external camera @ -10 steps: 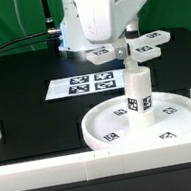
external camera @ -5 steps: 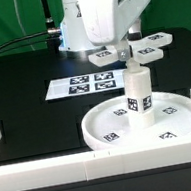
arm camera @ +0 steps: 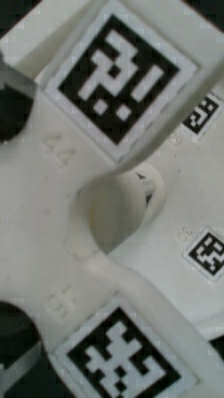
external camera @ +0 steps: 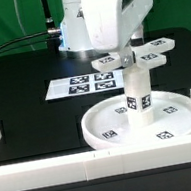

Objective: Assemble round table

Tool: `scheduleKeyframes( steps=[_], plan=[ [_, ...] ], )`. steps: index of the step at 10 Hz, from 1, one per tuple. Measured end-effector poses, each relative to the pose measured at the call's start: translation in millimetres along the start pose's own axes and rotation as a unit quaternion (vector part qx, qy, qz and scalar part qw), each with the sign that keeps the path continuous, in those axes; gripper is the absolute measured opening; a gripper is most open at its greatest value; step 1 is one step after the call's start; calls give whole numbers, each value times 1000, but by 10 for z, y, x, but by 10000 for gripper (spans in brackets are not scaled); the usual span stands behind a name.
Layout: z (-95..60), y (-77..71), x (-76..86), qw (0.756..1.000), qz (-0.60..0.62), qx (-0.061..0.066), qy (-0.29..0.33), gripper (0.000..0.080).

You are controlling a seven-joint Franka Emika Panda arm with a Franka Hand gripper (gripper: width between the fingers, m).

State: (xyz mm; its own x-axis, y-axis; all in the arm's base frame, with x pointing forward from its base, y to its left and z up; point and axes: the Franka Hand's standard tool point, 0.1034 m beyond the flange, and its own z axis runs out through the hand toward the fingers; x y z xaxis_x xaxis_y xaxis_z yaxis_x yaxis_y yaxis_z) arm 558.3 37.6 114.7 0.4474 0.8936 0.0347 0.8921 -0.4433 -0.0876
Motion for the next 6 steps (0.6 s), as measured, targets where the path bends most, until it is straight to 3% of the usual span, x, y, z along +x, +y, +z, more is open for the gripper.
scheduleKeyframes(
  steps=[6],
  plan=[
    [107,-1,-57,1000,-21,9,-3,443]
  ],
)
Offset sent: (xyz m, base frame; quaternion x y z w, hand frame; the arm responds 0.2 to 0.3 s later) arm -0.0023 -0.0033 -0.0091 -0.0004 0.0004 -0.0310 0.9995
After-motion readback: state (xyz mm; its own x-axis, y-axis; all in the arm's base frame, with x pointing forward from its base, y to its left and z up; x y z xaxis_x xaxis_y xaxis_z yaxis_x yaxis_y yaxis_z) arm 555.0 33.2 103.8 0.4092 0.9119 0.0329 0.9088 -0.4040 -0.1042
